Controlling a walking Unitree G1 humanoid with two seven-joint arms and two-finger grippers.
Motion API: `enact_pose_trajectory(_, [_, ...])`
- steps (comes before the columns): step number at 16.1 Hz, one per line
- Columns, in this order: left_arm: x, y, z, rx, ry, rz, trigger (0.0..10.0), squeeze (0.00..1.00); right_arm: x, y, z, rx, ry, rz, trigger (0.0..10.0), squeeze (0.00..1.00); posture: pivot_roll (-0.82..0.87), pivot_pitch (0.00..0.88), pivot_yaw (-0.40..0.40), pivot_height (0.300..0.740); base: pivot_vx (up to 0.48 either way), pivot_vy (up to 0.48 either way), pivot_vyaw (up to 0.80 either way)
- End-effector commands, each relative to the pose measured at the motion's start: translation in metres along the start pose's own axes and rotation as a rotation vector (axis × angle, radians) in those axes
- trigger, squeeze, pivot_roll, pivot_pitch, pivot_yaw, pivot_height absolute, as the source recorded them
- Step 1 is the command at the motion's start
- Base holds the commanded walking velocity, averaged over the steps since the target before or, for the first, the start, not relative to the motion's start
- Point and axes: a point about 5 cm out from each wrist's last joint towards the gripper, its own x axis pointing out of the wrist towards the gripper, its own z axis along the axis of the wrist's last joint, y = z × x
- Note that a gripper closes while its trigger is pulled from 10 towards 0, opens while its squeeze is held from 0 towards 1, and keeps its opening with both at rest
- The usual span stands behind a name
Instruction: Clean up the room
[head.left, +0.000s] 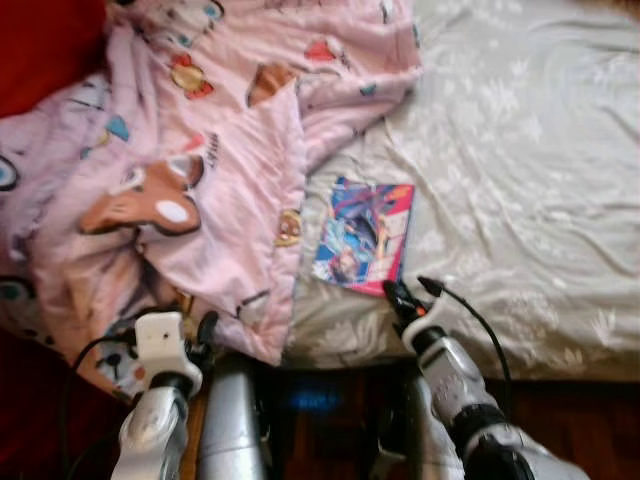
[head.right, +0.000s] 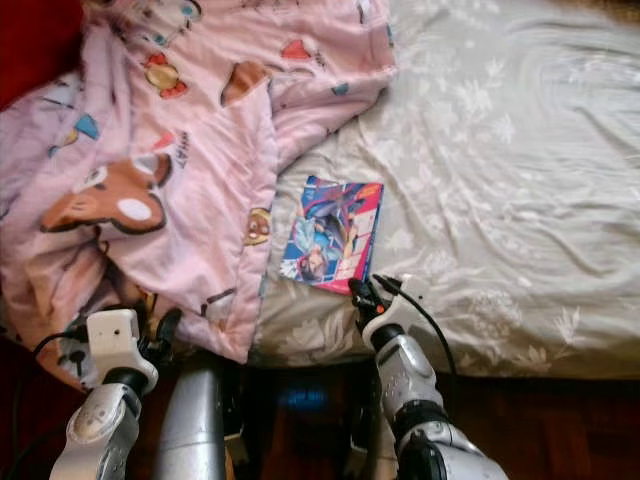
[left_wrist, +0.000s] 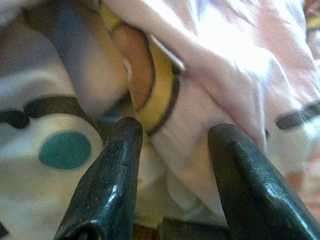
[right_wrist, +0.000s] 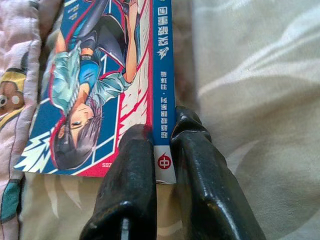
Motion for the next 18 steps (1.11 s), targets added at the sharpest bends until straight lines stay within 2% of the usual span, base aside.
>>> enact_pose_trajectory(1, [-0.002, 0.007, -0.011, 0.018, 0.038, 0.024, 10.0, 0.00, -0.006, -0.009, 0.006, -0.058, -0.056, -0.040, 0.0, 0.00, 0.11, 0.183, -0.043, 0.589, 0.000, 0.000, 0.00])
enact_pose_trajectory(2, [0.006, 0.007, -0.012, 0.017, 0.037, 0.022, 10.0, 0.00, -0.005, -0.005, 0.009, -0.139, -0.075, -0.036, 0.0, 0.00, 0.09, 0.155, -0.037, 0.589, 0.000, 0.000, 0.00])
enact_pose_trajectory(3, [0.009, 0.007, -0.012, 0.016, 0.036, 0.019, 10.0, 0.00, -0.004, -0.004, 0.012, -0.157, -0.088, -0.042, 0.0, 0.00, 0.08, 0.143, -0.035, 0.589, 0.000, 0.000, 0.00])
enact_pose_trajectory(4, [0.014, 0.005, -0.012, 0.015, 0.033, 0.012, 10.0, 0.00, -0.003, 0.002, 0.017, -0.216, -0.117, -0.034, 0.9, 0.00, 0.07, 0.131, -0.033, 0.589, 0.000, 0.000, 0.00])
enact_pose_trajectory(5, [0.017, 0.003, -0.012, 0.014, 0.031, 0.009, 10.0, 0.00, -0.001, 0.007, 0.019, -0.273, -0.128, -0.018, 10.0, 0.00, 0.07, 0.118, -0.031, 0.589, 0.000, 0.000, 0.00])
enact_pose_trajectory(10, [0.028, 0.000, -0.011, 0.013, 0.014, -0.005, 10.0, 0.00, 0.005, 0.015, 0.022, -0.298, -0.136, -0.016, 10.0, 0.00, 0.06, 0.084, -0.032, 0.589, 0.000, 0.000, 0.00])
enact_pose_trajectory(12, [0.029, 0.000, -0.013, 0.014, 0.007, -0.006, 10.0, 0.00, 0.001, 0.008, 0.006, -0.320, -0.038, -0.054, 10.0, 0.00, 0.07, 0.081, -0.037, 0.589, 0.000, 0.000, 0.00])
enact_pose_trajectory(13, [0.029, 0.000, -0.014, 0.014, 0.005, -0.007, 10.0, 0.00, -0.004, -0.003, -0.006, -0.355, 0.051, -0.131, 10.0, 0.00, 0.07, 0.081, -0.038, 0.589, 0.000, 0.000, 0.00])
enact_pose_trajectory(14, [0.028, 0.000, -0.015, 0.015, 0.005, -0.007, 10.0, 0.00, -0.008, -0.010, -0.011, -0.304, 0.071, -0.180, 10.0, 0.00, 0.07, 0.079, -0.040, 0.589, 0.000, 0.000, 0.00])
enact_pose_trajectory(16, [0.026, 0.002, -0.018, 0.017, 0.007, -0.004, 10.0, 0.00, -0.013, -0.011, -0.014, -0.169, 0.017, -0.176, 10.0, 0.00, 0.07, 0.073, -0.044, 0.589, 0.000, 0.000, 0.00])
enact_pose_trajectory(18, [0.024, 0.003, -0.020, 0.020, 0.009, -0.002, 10.0, 0.00, -0.021, -0.020, -0.016, -0.070, -0.026, -0.236, 10.0, 0.00, 0.06, 0.070, -0.043, 0.589, 0.000, 0.000, 0.00])
